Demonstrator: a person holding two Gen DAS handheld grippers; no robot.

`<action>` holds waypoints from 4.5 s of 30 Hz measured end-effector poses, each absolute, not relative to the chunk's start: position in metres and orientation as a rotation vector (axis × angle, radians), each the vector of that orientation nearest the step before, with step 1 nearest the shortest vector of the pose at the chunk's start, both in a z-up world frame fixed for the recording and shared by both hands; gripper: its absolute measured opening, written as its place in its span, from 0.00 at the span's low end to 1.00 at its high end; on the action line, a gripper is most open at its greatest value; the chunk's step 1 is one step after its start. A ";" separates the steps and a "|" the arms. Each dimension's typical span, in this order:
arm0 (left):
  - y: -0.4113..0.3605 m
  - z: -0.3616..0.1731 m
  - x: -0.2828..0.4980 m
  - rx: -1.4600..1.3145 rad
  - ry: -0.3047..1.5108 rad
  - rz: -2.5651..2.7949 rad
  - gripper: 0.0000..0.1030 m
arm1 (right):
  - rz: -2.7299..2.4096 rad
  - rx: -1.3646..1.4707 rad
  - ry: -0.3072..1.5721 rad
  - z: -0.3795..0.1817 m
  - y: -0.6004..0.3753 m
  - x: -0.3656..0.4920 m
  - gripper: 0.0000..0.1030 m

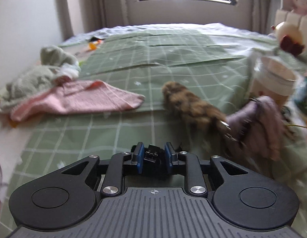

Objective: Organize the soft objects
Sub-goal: 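Move both tools back toward the furry tail keychain, then grasp the keychain's black clip with the left tool while the right tool grasps the furry tail, then carry the keychain into the pink box with both tools and open them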

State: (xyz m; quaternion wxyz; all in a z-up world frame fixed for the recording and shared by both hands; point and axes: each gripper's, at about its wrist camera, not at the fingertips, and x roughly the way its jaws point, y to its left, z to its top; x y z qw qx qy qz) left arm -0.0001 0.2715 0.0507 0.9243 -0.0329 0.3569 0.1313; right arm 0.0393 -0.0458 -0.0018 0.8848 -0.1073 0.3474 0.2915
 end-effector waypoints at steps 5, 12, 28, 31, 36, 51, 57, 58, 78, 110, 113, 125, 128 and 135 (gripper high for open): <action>0.282 0.055 -0.037 -0.194 0.655 0.199 0.32 | 0.613 -0.224 0.725 -0.002 -0.046 0.040 1.00; 0.312 0.072 -0.064 -0.525 0.574 0.308 0.31 | 0.613 -0.222 0.725 -0.003 -0.046 0.040 1.00; 0.294 0.057 -0.038 0.106 0.821 0.015 0.36 | 0.647 -0.241 0.743 -0.002 -0.047 0.040 1.00; 0.293 0.049 -0.038 0.100 0.821 0.017 0.34 | 0.652 -0.247 0.771 -0.001 -0.045 0.043 1.00; 0.302 0.046 -0.024 0.018 0.763 0.067 0.35 | 0.661 -0.277 0.802 0.002 -0.042 0.047 1.00; 0.310 0.036 -0.009 -0.139 0.649 0.105 0.27 | 0.926 -0.603 0.542 0.106 0.114 0.040 0.97; 0.315 0.044 -0.040 -0.154 0.620 0.141 0.27 | 0.908 -0.619 0.683 0.084 0.204 0.086 0.79; 0.315 0.045 -0.042 -0.149 0.620 0.146 0.27 | 0.894 -0.619 0.717 0.076 0.212 0.092 0.67; 0.272 0.175 -0.027 -0.041 0.445 0.183 0.27 | 0.820 -0.308 0.572 0.274 0.124 0.099 0.19; -0.077 0.228 0.148 0.095 0.409 -0.377 0.27 | 0.365 -0.117 0.399 0.354 -0.220 0.172 0.19; -0.094 0.196 0.163 0.068 0.492 -0.419 0.27 | 0.340 -0.116 0.457 0.327 -0.231 0.183 0.19; -0.099 0.072 0.209 -0.081 0.857 -0.507 0.28 | 0.390 -0.036 0.808 0.192 -0.218 0.237 0.67; -0.092 0.070 0.201 -0.060 0.840 -0.508 0.28 | 0.371 -0.075 0.878 0.159 -0.214 0.242 0.67; -0.058 0.108 0.177 -0.087 0.656 -0.521 0.28 | 0.386 -0.052 0.908 0.150 -0.218 0.237 0.67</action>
